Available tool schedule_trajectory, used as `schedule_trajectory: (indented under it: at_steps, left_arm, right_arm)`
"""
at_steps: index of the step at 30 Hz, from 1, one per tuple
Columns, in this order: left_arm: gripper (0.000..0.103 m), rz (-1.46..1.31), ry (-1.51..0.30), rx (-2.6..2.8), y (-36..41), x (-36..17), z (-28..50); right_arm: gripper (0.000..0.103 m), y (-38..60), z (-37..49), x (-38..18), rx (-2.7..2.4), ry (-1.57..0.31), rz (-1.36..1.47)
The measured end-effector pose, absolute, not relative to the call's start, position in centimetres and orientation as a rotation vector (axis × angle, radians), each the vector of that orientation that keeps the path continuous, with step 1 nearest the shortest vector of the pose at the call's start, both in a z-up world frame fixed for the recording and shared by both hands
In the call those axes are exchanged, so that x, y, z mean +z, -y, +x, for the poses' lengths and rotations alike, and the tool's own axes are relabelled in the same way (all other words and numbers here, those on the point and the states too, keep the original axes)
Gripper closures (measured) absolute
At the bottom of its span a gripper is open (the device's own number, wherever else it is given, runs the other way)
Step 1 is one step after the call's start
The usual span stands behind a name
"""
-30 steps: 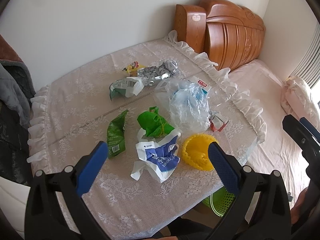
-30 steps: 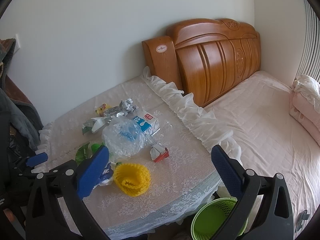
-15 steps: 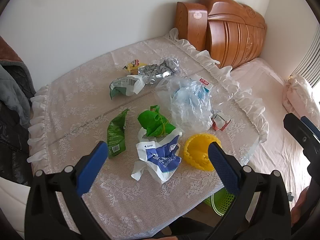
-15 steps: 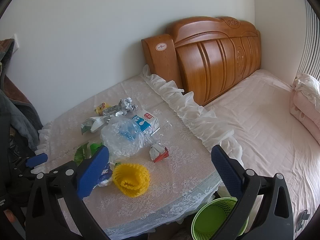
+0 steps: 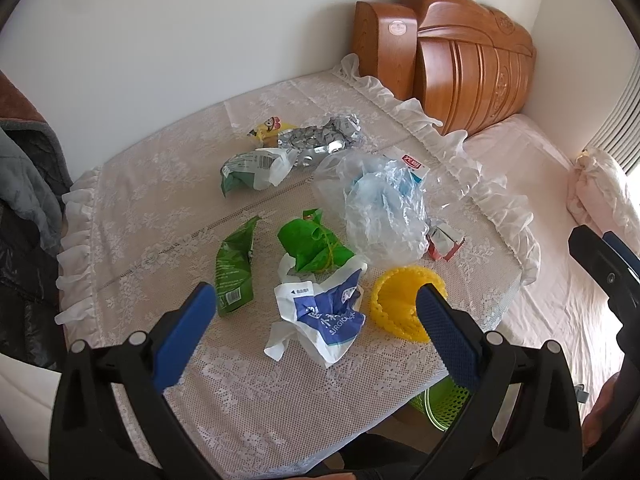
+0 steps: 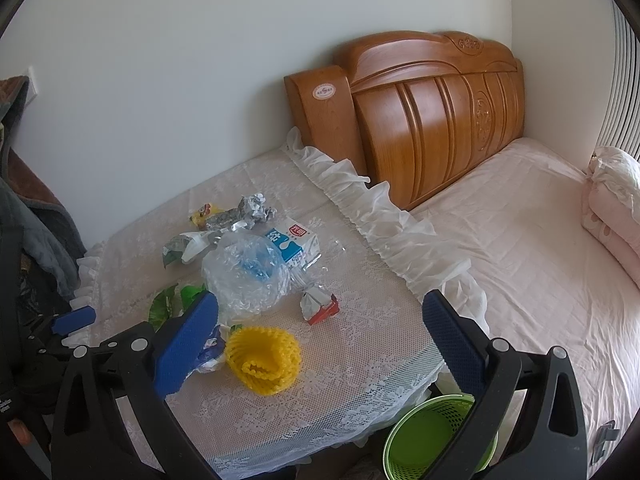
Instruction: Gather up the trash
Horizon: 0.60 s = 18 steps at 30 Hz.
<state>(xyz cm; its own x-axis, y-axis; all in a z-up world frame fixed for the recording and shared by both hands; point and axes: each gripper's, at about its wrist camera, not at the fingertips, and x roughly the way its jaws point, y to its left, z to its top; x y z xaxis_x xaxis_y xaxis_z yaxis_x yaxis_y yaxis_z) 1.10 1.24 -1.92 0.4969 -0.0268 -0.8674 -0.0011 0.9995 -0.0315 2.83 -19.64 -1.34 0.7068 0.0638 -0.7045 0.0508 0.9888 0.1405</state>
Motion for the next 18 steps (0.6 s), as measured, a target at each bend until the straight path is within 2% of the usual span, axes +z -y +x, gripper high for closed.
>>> schedule_trajectory:
  at_steps: [18]
  left_arm:
    - [0.007, -0.028, -1.051, -0.015, -1.16, -1.95, 1.01]
  right_arm:
    - [0.002, 19.63, 2.84, -1.36, 0.007, -0.79, 0.153]
